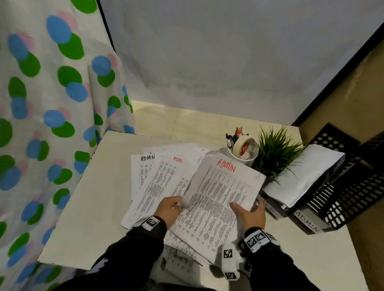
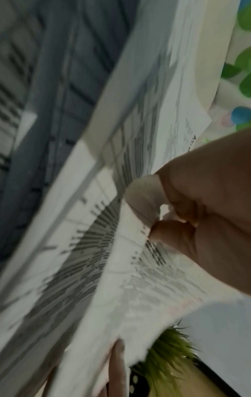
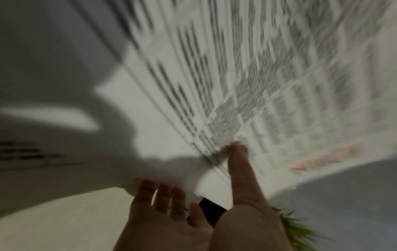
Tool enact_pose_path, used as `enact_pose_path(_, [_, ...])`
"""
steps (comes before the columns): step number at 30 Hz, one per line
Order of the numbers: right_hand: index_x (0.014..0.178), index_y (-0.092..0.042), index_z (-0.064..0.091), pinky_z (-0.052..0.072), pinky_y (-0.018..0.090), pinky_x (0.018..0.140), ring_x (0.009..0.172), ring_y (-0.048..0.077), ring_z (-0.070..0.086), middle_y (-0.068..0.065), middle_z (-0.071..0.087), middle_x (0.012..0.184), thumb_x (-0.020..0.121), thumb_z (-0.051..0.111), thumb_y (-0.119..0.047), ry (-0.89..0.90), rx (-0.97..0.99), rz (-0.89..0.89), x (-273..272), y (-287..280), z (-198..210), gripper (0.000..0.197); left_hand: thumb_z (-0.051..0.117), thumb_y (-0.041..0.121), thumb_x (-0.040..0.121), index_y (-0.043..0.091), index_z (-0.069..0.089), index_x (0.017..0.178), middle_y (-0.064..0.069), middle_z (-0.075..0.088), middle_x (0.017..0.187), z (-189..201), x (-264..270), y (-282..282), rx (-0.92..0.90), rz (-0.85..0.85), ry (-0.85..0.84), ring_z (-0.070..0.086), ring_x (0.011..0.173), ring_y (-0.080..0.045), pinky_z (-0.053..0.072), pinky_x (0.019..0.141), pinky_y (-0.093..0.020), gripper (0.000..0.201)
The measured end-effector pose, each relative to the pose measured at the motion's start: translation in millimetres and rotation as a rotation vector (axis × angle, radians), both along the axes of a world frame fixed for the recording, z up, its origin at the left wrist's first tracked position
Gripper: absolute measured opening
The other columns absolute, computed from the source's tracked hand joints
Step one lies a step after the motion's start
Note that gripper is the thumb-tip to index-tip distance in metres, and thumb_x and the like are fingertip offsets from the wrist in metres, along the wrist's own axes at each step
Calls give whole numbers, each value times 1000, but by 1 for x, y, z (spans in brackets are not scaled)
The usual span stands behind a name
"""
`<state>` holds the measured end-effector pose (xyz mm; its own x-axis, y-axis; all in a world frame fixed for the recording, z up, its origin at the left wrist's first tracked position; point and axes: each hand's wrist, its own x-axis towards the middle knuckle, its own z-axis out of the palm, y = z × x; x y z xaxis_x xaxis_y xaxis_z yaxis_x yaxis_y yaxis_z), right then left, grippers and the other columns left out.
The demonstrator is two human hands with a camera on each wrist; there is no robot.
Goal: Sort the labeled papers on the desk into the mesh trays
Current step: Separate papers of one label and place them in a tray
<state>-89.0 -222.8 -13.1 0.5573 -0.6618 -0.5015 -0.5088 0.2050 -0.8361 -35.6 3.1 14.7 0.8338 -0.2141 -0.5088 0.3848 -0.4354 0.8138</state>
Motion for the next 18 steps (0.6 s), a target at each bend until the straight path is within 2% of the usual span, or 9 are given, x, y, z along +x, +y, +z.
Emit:
enact_pose_path(3, [97, -1, 65, 55, 46, 78, 80, 21, 70, 7, 75, 89, 65, 79, -4, -8, 133, 82, 5, 2, 16, 35, 43, -17, 79, 2, 69, 73, -7, 66, 85, 14, -2, 10, -31, -34, 67, 58, 81, -15, 42, 74, -20, 33])
enact_pose_path(4, [82, 3, 65, 55, 37, 65, 62, 20, 68, 5, 73, 66, 67, 76, 3, -7, 171, 115, 5, 1, 20, 19, 37, -22, 73, 3, 68, 68, -6, 68, 91, 18, -1, 12, -36, -11, 83, 58, 85, -12, 41, 80, -22, 40])
enact_pose_path(6, [71, 2, 65, 49, 23, 50, 52, 20, 62, -1, 66, 46, 68, 68, 15, -9, 236, 172, 5, 1, 24, 13, 31, -24, 64, 7, 67, 59, -5, 68, 107, 19, 4, 17, 12, 92, -3, 59, 99, -14, 38, 95, -31, 48])
enact_pose_path(9, [57, -5, 65, 52, 20, 51, 67, 25, 61, 1, 71, 54, 78, 55, 11, -56, 329, 200, -1, 7, 15, 28, 34, -20, 73, 14, 67, 78, -10, 63, 115, 4, 24, 28, 146, 310, -101, 58, 110, -25, 41, 99, -32, 47])
enact_pose_path(11, [47, -2, 66, 55, 29, 58, 71, 33, 62, 14, 72, 65, 57, 67, 0, -74, 429, 176, -2, 15, 16, 10, 44, -4, 84, 11, 61, 107, -11, 54, 126, -3, 34, 28, 241, 292, -50, 54, 114, -28, 39, 98, -31, 32])
enact_pose_path(13, [42, 0, 64, 54, 29, 48, 59, 32, 63, 19, 70, 66, 31, 78, -11, -34, 481, 182, -3, 20, 12, 21, 56, 13, 87, 8, 52, 121, -11, 47, 132, -10, 38, 25, 292, 211, -22, 53, 114, -28, 38, 95, -29, 35])
enact_pose_path(15, [42, -1, 63, 53, 27, 46, 57, 30, 63, 21, 69, 69, 46, 73, -1, 18, 474, 172, -2, 24, 16, 11, 64, 21, 83, 8, 47, 126, -10, 46, 133, -16, 36, 19, 262, 185, -7, 51, 118, -28, 37, 95, -29, 48])
enact_pose_path(16, [43, -2, 63, 55, 29, 50, 59, 30, 63, 21, 69, 71, 60, 62, 9, 34, 454, 183, -2, 21, 12, 20, 68, 23, 81, 9, 46, 127, -8, 47, 132, -22, 35, 17, 231, 185, 11, 50, 119, -28, 38, 99, -32, 54])
enact_pose_path(18, [49, -2, 67, 56, 40, 73, 66, 30, 64, 19, 69, 75, 67, 56, 14, 89, 392, 202, -3, 19, 11, 27, 71, 23, 78, 11, 51, 123, -6, 56, 122, -30, 33, 15, 200, 153, 32, 55, 112, -28, 43, 99, -38, 51])
